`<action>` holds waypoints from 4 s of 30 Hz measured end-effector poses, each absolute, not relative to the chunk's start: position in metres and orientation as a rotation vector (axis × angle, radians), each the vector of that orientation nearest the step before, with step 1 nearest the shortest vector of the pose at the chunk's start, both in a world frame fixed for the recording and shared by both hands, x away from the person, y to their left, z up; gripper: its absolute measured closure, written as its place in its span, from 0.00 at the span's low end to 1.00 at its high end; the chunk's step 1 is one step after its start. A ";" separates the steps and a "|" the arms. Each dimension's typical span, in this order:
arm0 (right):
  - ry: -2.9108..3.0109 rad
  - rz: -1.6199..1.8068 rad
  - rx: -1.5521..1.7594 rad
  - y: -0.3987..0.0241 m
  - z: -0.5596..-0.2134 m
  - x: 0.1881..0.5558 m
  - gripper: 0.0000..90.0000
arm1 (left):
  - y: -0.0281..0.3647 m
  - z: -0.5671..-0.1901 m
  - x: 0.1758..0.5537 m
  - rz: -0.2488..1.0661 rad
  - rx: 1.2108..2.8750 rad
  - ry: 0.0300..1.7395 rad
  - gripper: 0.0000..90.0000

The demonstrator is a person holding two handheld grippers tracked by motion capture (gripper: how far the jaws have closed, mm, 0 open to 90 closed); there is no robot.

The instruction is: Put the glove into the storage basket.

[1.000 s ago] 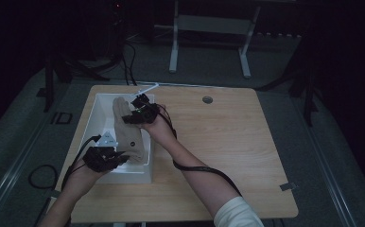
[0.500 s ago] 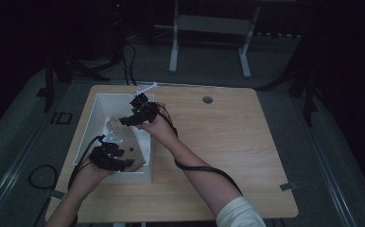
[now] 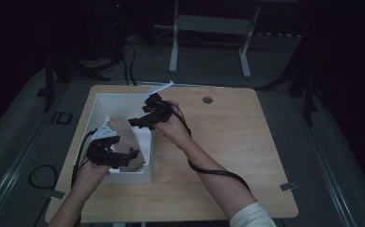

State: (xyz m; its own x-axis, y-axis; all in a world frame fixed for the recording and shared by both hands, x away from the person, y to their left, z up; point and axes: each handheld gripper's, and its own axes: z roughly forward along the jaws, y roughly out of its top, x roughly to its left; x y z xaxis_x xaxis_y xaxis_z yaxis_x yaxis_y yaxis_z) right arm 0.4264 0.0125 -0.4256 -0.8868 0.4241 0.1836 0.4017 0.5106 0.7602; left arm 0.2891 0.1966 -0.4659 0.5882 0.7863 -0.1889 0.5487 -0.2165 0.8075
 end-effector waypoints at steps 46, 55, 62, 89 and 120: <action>2.594 1.316 0.742 -0.181 -0.458 0.389 0.17 | 0.039 -0.455 0.255 0.213 1.996 0.597 0.10; 2.628 1.303 0.703 -0.191 -0.481 0.377 0.16 | 0.027 -0.475 0.257 0.190 2.027 0.578 0.10; 2.647 1.281 0.721 -0.198 -0.502 0.372 0.16 | 0.022 -0.493 0.260 0.183 2.056 0.561 0.09; 2.611 1.198 0.745 -0.236 -0.552 0.351 0.14 | 0.008 -0.559 0.272 0.079 2.153 0.574 0.03; 2.549 1.174 0.751 -0.265 -0.564 0.335 0.14 | 0.005 -0.566 0.268 0.101 2.144 0.484 0.05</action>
State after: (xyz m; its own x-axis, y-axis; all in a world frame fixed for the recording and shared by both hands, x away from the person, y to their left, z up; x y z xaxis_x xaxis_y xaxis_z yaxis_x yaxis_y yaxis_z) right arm 0.3346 -0.2653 -0.5637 -0.8404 0.5420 0.0005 0.3527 0.5461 0.7599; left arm 0.2675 0.0048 -0.5664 0.9197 0.3779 -0.1065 0.3034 -0.5120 0.8036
